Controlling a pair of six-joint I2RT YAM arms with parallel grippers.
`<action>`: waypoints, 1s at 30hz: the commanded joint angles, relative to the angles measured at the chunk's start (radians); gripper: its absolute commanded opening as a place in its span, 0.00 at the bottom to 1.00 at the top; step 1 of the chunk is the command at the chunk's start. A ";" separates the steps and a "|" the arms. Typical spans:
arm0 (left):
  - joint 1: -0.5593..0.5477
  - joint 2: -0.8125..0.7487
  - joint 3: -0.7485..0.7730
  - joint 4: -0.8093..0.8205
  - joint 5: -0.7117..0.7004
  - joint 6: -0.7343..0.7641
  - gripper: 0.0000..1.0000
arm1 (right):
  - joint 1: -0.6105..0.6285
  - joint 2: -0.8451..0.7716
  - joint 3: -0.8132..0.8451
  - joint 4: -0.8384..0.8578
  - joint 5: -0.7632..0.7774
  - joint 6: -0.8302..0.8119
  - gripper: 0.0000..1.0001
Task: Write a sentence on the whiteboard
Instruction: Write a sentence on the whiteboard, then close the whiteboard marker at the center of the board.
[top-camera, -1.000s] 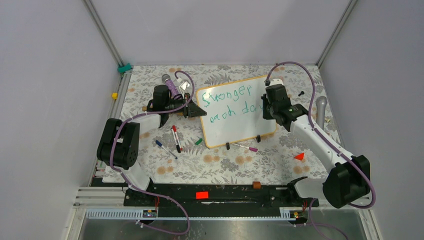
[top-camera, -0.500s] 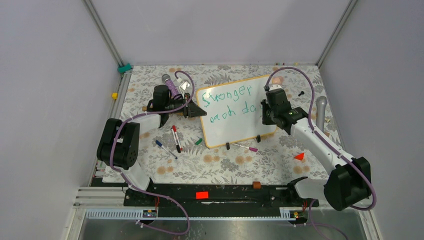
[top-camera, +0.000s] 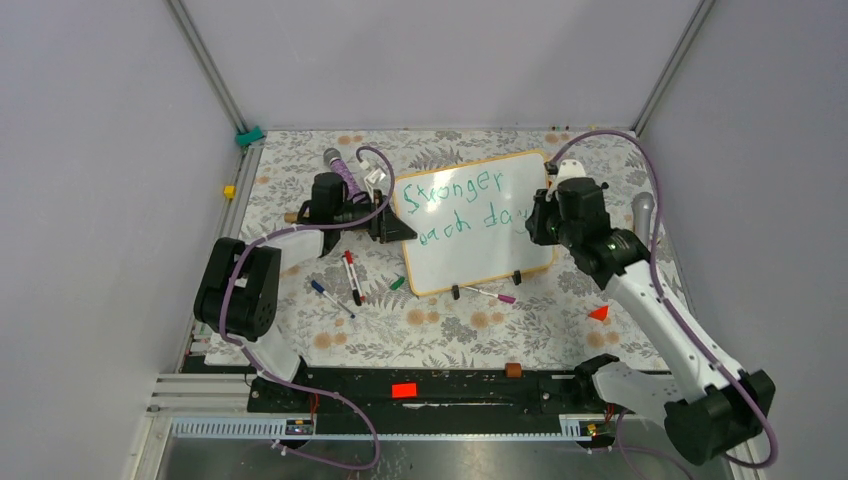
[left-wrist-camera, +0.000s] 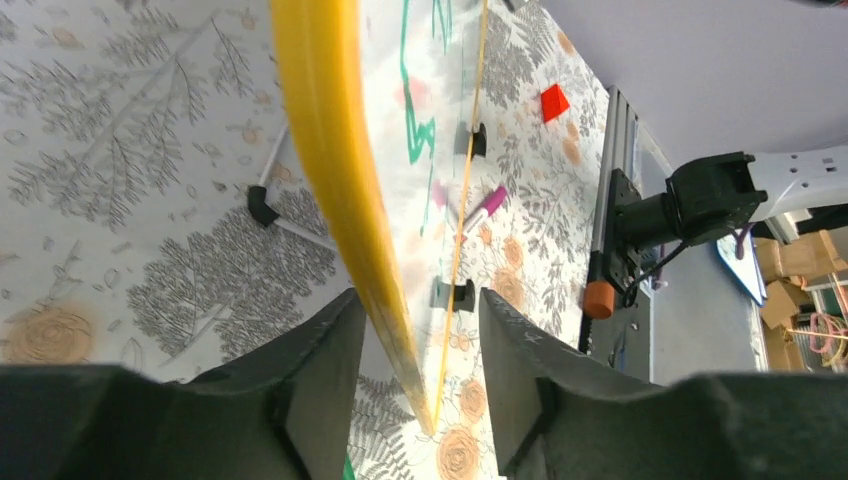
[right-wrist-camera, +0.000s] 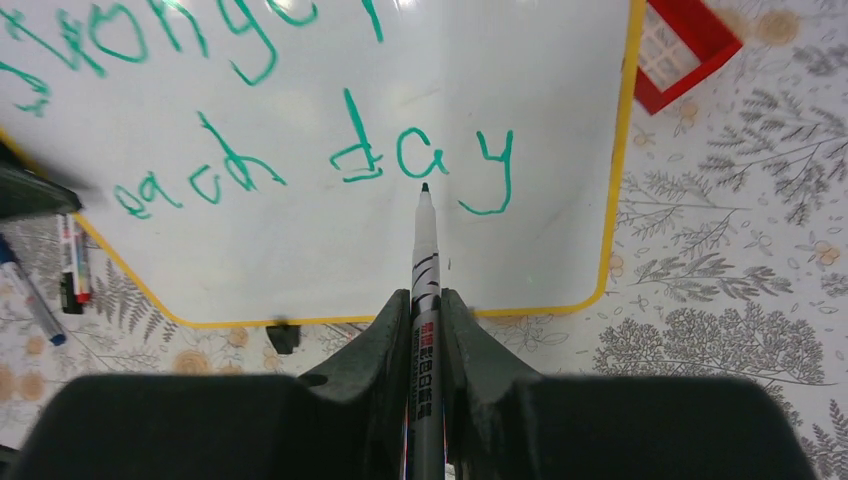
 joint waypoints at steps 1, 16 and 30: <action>-0.017 -0.021 0.000 -0.086 -0.030 0.084 0.53 | -0.002 -0.113 0.014 -0.014 -0.009 -0.021 0.00; 0.010 -0.436 -0.264 -0.101 -0.446 0.088 0.99 | -0.002 -0.272 -0.113 0.063 -0.093 0.073 0.00; 0.015 -0.944 -0.651 -0.009 -0.966 -0.435 0.99 | -0.003 -0.366 -0.173 0.157 -0.202 0.131 0.00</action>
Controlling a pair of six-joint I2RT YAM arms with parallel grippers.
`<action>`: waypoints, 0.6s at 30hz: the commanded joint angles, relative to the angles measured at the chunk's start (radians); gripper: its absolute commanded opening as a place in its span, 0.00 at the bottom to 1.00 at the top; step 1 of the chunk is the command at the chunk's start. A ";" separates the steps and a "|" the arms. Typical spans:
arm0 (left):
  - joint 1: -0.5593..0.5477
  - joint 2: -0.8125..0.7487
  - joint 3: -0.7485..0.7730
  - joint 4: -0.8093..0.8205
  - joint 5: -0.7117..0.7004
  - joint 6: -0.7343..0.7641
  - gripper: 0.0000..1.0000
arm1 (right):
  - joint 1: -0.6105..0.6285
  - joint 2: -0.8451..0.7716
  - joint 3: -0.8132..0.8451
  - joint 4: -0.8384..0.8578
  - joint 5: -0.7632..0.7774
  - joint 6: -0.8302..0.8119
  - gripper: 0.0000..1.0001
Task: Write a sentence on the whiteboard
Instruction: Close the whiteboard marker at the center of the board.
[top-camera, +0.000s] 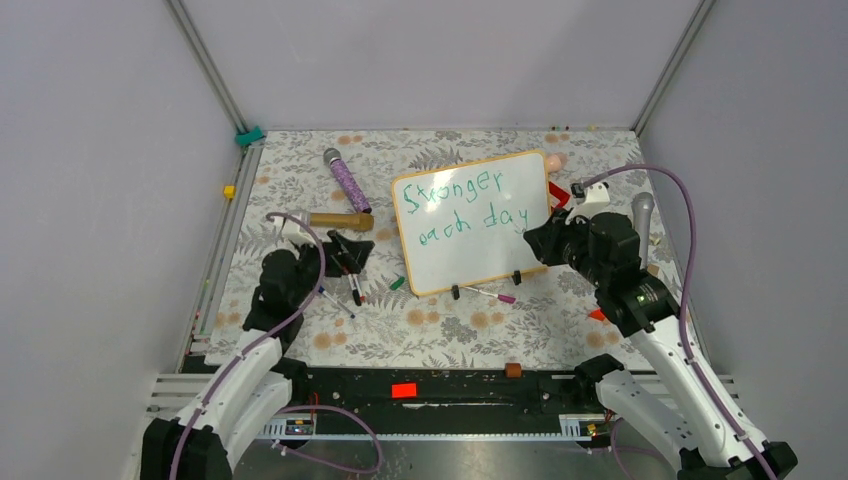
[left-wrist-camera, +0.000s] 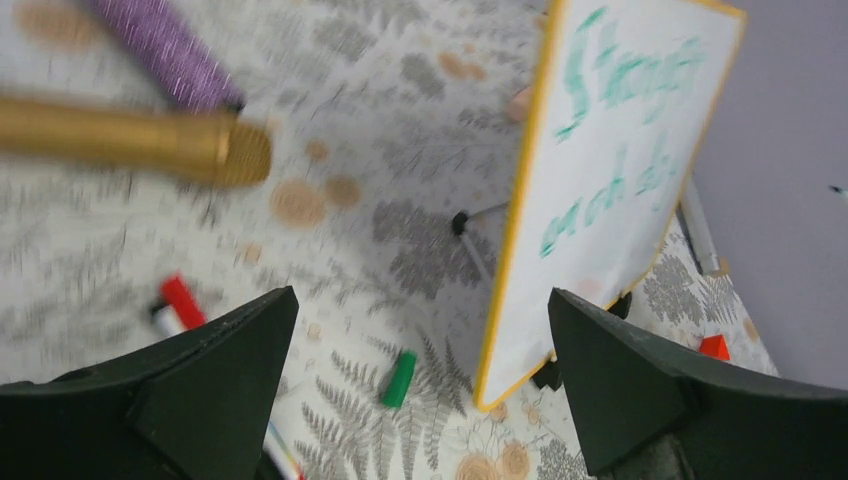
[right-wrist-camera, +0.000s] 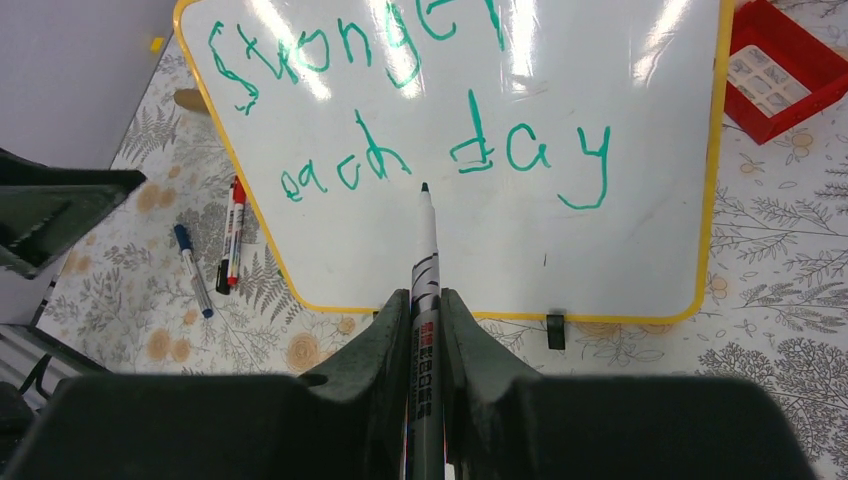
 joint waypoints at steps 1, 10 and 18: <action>0.007 -0.033 -0.172 0.184 -0.175 -0.277 0.99 | -0.003 -0.015 -0.012 0.064 -0.066 0.031 0.00; -0.046 0.086 -0.067 -0.031 -0.103 -0.026 0.82 | -0.004 -0.041 -0.053 0.099 -0.100 0.047 0.00; -0.163 0.280 0.079 -0.201 -0.099 0.162 0.62 | -0.003 -0.056 -0.056 0.097 -0.105 0.042 0.00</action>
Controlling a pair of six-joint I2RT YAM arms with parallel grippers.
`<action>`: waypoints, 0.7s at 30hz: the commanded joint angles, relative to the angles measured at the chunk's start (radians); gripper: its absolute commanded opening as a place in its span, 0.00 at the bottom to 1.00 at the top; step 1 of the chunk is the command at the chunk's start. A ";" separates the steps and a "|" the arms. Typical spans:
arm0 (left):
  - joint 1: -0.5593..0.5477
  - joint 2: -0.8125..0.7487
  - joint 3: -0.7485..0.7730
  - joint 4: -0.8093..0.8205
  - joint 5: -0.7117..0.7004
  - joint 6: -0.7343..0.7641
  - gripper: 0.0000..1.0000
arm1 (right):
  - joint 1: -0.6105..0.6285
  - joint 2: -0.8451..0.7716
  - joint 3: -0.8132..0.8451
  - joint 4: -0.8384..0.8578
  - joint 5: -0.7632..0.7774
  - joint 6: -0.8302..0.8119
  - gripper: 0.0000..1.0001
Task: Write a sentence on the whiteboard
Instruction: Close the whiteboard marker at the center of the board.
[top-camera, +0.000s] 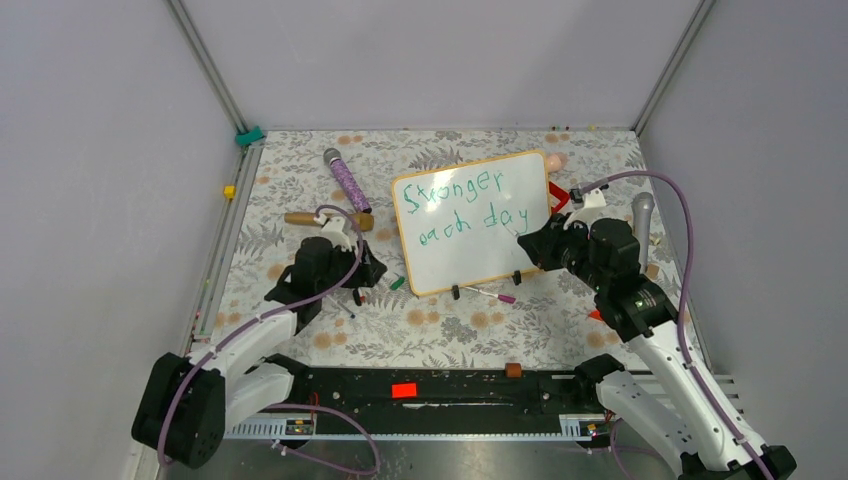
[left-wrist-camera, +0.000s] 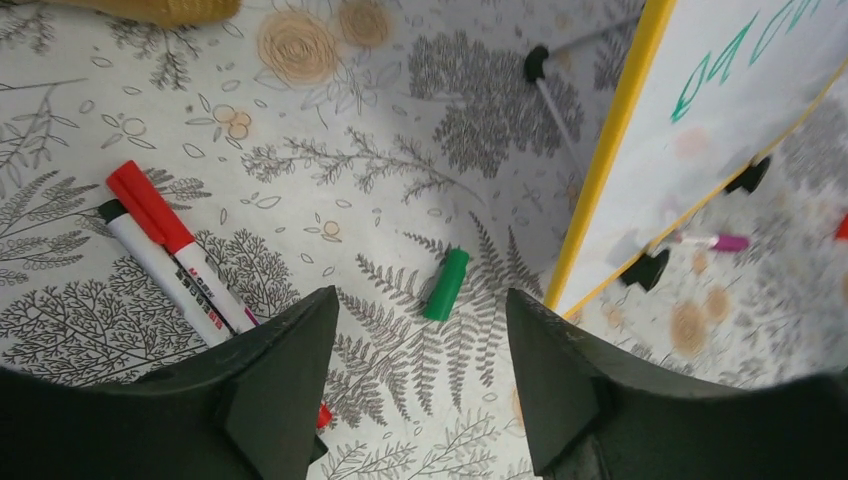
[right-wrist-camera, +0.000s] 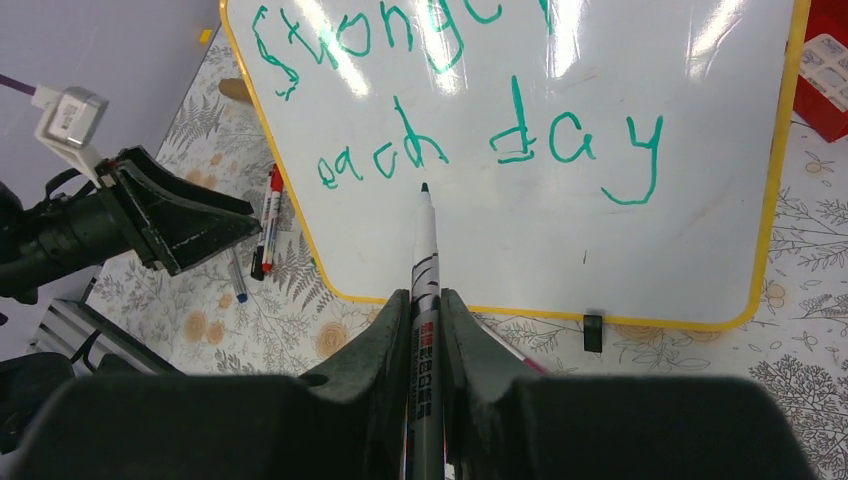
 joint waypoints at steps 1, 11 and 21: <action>-0.044 0.066 0.069 -0.081 0.001 0.124 0.62 | -0.004 -0.025 0.002 0.037 -0.022 0.001 0.00; -0.138 0.236 0.169 -0.147 -0.044 0.129 0.58 | -0.004 -0.039 -0.002 0.035 -0.013 -0.007 0.00; -0.167 0.411 0.275 -0.202 -0.079 0.167 0.52 | -0.004 -0.047 -0.003 0.034 -0.020 -0.008 0.00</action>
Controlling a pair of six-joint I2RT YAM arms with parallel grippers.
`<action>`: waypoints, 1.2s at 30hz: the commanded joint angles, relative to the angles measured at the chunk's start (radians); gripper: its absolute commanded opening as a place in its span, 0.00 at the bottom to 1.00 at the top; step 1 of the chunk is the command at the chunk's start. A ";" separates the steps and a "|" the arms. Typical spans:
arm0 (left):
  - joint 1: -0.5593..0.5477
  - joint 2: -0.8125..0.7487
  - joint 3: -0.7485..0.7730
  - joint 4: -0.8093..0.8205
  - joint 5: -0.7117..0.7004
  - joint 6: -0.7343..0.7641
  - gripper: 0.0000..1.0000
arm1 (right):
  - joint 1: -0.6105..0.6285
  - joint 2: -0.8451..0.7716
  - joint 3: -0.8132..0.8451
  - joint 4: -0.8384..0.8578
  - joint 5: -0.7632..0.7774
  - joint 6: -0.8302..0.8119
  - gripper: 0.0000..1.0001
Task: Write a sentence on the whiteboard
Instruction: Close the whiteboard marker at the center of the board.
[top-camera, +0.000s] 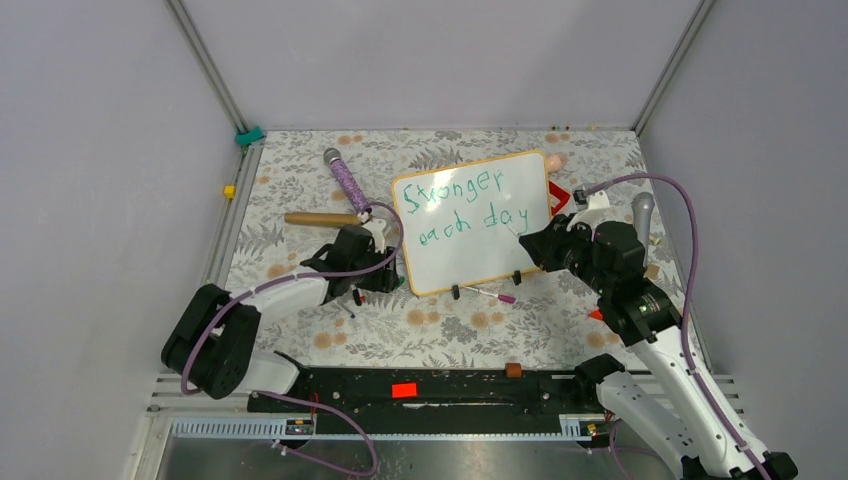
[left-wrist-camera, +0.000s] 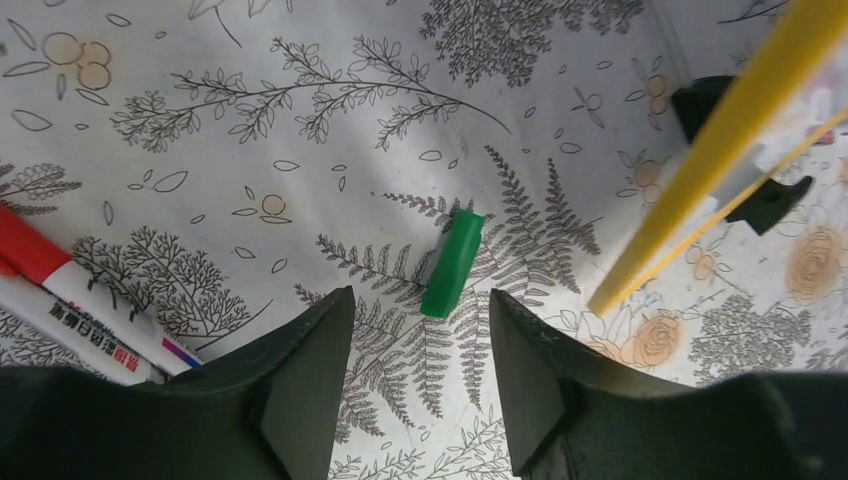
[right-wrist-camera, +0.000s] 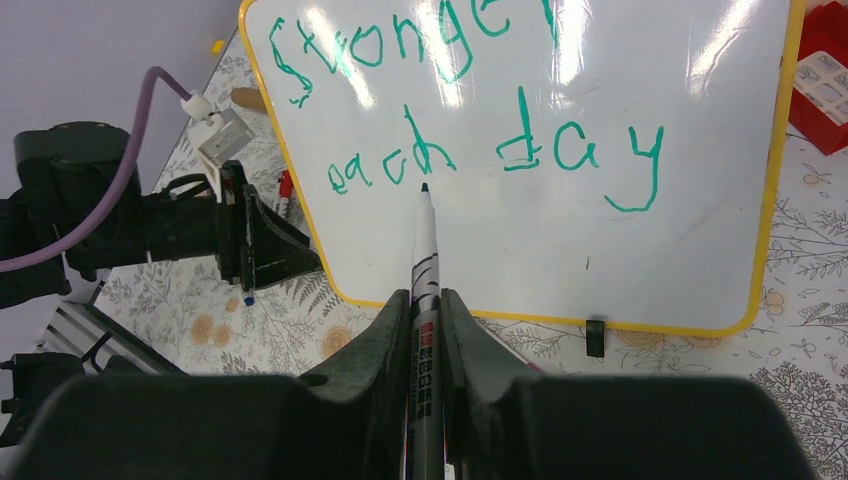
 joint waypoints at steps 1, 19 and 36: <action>-0.017 0.077 0.080 -0.031 -0.047 0.034 0.52 | -0.003 -0.017 -0.004 0.033 -0.013 -0.009 0.00; -0.050 0.126 0.119 -0.110 -0.031 0.018 0.37 | -0.003 -0.003 0.006 0.005 -0.016 -0.024 0.00; -0.050 -0.250 -0.057 -0.025 -0.081 -0.015 0.00 | 0.000 0.120 0.068 -0.011 -0.395 0.062 0.00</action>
